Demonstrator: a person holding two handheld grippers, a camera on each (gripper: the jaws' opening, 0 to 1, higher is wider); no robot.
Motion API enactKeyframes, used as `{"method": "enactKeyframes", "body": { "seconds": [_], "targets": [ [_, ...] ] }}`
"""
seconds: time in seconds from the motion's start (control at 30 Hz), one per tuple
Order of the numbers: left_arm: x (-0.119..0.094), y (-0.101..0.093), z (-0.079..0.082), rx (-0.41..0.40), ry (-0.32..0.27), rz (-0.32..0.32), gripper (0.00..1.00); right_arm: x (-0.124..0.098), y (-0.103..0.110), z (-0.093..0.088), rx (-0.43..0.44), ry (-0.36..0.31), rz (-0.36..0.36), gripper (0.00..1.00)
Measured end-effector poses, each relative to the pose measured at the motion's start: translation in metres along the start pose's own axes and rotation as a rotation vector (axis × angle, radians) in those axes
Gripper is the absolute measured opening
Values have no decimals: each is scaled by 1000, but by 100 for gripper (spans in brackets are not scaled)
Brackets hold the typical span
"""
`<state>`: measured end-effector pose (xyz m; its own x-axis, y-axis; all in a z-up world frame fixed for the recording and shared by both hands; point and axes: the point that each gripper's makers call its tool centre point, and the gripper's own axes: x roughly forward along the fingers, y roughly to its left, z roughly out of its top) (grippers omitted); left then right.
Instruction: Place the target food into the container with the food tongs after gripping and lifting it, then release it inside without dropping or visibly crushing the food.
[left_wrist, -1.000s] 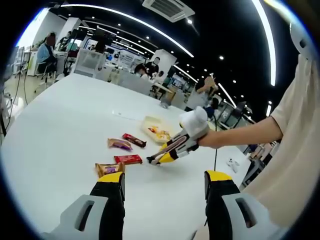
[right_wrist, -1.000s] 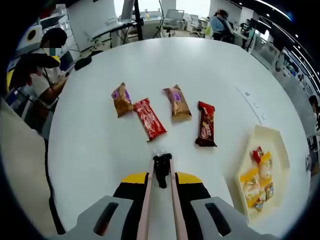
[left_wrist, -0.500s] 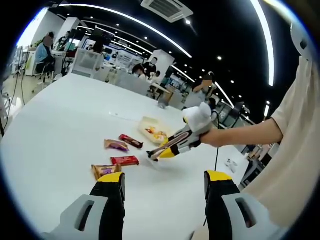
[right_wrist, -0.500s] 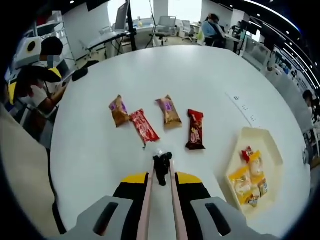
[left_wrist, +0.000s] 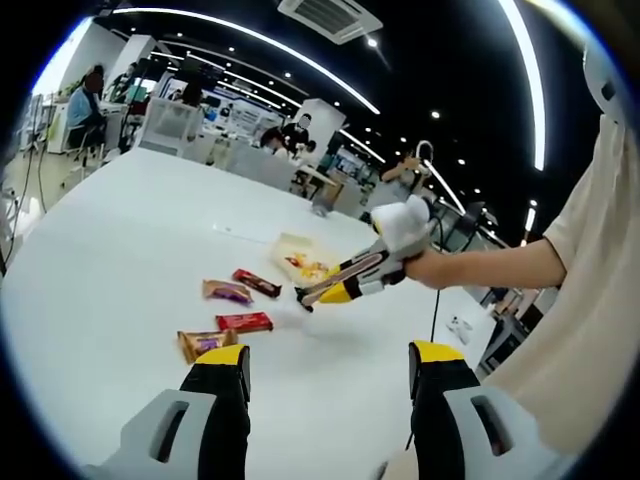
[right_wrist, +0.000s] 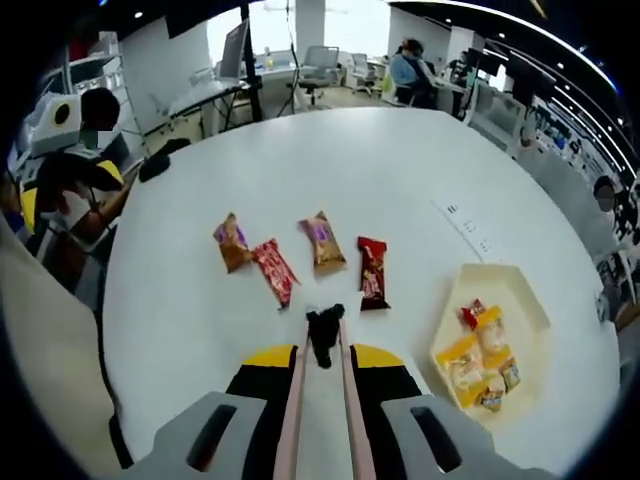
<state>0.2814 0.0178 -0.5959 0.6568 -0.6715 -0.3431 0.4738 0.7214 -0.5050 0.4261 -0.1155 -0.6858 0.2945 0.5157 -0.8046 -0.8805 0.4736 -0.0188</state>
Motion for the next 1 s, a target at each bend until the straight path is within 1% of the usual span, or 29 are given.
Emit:
{"method": "enactKeyframes", "body": {
  "seconds": [0.63,0.77,0.83,1.0],
  "targets": [
    [2,-9,0,9,2,-15,64,-24,-13,10,41,-69,-57,19],
    [3,-12,0,13,1,-18,64,-31,-18,14,46,-87,-74,19],
    [3,-14,0,15,0,-20,64,-36,-22,17,71,-109,-79,19],
    [3,-18,0,19,2,-25,64,-46,-32,26,83,-139,-108,19]
  ]
}}
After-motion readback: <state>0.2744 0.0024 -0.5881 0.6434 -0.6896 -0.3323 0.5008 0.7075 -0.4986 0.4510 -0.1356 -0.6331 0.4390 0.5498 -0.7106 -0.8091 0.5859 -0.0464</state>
